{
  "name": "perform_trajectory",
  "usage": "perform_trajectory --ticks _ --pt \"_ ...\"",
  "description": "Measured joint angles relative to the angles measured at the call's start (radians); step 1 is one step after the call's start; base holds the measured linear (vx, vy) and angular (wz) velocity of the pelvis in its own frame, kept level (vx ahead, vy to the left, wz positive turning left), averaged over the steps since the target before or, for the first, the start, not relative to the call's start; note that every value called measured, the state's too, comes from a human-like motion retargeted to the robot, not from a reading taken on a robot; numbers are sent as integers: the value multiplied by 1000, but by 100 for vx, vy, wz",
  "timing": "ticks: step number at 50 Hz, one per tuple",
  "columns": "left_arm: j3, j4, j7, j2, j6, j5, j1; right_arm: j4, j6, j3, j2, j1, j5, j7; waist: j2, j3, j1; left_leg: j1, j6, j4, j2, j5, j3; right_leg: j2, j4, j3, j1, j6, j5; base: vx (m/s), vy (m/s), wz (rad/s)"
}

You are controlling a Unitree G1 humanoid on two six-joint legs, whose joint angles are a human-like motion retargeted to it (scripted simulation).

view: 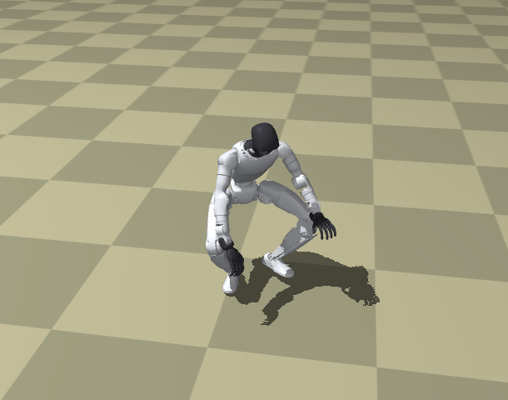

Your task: Upper body actions

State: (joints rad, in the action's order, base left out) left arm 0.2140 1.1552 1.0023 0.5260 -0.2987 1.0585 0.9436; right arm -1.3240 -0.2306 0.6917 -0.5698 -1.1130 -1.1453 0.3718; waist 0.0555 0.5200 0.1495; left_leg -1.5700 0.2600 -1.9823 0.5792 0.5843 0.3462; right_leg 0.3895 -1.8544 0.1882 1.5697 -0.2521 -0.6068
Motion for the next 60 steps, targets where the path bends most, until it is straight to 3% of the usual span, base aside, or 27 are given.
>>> perform_trajectory --ticks 5,10,15,25,28,30,34,37,42,45,50,55,60 --pt "-55 -3 -73 41 4 -102 73 74 34 -59 -90 -61 42 -289 -58 0 -15 0 -23 249 -58 -98 -22 -6 280 122 -143 50 52 -9 -4 30" --pt "-116 11 -196 28 9 -189 32 103 54 -209 -116 49 74 -277 -99 0 10 144 -105 510 -88 -175 -41 -70 590 199 -355 100 139 8 -1 -9" --pt "-141 28 -380 2 42 -291 -135 109 73 -395 -77 311 96 -273 -102 0 32 470 -185 824 -146 -249 11 -137 946 206 -661 164 266 25 1 -6" --pt "-284 220 -847 -216 143 -754 -586 -88 142 -617 119 792 453 -360 -73 -1 12 1217 -268 1586 -363 -501 176 -191 1625 247 -1326 285 517 35 3 20" --pt "-359 280 -1011 -275 191 -826 -743 -193 166 -655 179 898 502 -376 -69 -38 -19 1408 -297 1758 -406 -556 170 -197 1735 278 -1495 319 548 52 14 36" --pt "-418 330 -1044 -317 220 -808 -843 -253 181 -662 210 968 507 -370 -70 -102 -52 1491 -314 1855 -418 -590 161 -213 1812 298 -1572 332 575 54 22 27" --pt "-494 408 -962 -415 215 -763 -1023 -319 211 -702 253 1108 443 -346 -67 -276 -95 1582 -330 1978 -453 -609 167 -246 1891 313 -1640 343 582 56 24 3" --pt "-563 419 -913 -498 197 -715 -1119 -351 239 -791 288 1162 392 -335 -67 -390 -107 1542 -338 1927 -439 -570 132 -227 1860 319 -1609 351 558 39 14 35" --pt "-668 448 -970 -581 209 -863 -1164 -364 257 -790 324 1166 484 -354 -52 -425 -246 1517 -381 1809 -405 -509 27 -212 1866 440 -1677 361 544 13 5 104" --pt "-727 447 -1001 -586 239 -956 -1168 -348 247 -757 338 1150 491 -340 -71 -478 -223 1546 -357 1861 -417 -517 77 -239 1868 400 -1665 357 539 22 2 -72" --pt "-679 397 -1078 -520 322 -844 -1139 -247 231 -687 364 1093 428 -291 -72 -496 -158 1609 -345 1923 -430 -537 155 -252 1868 329 -1666 349 545 7 1 -62" --pt "-617 317 -1083 -447 317 -695 -1077 -119 143 -623 368 1027 383 -371 -73 -516 -164 1620 -345 1925 -433 -534 155 -256 1871 329 -1677 347 544 1 1 0" --pt "-586 248 -1080 -411 300 -676 -1012 -41 95 -610 379 977 446 -481 -75 -535 -161 1626 -341 1934 -439 -537 152 -258 1871 332 -1681 345 543 0 0 0"
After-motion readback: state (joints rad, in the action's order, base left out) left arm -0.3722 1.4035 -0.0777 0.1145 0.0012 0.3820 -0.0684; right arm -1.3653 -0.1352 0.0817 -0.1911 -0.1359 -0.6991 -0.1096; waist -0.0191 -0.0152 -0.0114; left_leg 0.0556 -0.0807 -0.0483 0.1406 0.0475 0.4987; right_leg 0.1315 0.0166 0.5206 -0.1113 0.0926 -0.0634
